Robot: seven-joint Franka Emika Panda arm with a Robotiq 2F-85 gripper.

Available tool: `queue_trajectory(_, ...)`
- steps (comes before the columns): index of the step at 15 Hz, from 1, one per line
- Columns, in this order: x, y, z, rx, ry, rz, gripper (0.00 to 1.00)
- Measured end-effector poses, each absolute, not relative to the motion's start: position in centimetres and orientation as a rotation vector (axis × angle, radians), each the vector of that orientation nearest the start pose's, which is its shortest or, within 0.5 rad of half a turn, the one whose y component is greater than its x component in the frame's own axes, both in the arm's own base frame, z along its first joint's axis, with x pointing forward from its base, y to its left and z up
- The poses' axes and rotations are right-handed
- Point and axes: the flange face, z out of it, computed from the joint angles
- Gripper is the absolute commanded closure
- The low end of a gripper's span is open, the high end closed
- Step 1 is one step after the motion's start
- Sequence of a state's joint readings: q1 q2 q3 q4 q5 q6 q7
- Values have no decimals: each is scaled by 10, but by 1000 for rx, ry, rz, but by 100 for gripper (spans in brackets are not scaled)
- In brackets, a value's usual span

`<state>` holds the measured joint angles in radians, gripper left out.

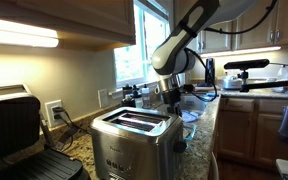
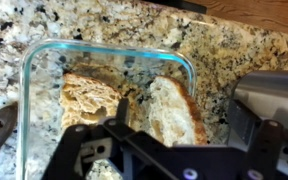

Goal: Place one slice of bread in the toaster

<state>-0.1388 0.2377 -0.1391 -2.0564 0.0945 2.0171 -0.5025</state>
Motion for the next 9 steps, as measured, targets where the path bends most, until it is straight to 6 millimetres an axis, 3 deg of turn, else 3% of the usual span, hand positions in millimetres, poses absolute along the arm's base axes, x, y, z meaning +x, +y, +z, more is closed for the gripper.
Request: queue_trajectory(9,543,-121,299,-2943,-310,348,0)
